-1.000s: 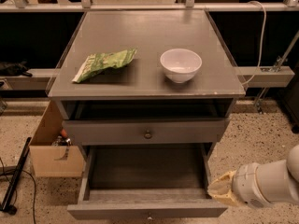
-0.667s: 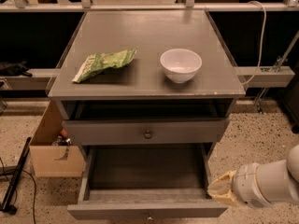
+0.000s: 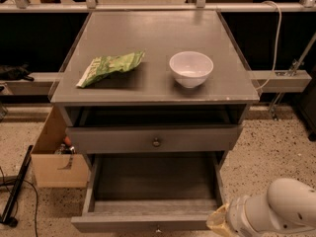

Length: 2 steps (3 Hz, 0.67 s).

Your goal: Close middle drawer

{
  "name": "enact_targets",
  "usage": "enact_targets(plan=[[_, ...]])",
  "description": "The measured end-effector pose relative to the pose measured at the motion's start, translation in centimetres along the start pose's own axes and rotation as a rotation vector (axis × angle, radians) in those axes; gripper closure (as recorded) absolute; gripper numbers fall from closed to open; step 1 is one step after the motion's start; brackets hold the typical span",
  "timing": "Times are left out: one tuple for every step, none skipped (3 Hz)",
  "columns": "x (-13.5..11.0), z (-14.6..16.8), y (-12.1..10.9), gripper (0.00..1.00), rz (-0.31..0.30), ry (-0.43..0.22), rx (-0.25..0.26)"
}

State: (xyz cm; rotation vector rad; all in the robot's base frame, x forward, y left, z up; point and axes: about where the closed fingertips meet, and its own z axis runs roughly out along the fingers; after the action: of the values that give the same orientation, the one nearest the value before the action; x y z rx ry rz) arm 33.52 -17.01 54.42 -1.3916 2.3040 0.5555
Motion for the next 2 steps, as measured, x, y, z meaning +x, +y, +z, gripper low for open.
enact_targets(plan=[[2.9, 4.5, 0.0, 1.0, 0.024, 0.012, -0.02], [4.7, 7.3, -0.2, 1.0, 0.044, 0.026, -0.041]])
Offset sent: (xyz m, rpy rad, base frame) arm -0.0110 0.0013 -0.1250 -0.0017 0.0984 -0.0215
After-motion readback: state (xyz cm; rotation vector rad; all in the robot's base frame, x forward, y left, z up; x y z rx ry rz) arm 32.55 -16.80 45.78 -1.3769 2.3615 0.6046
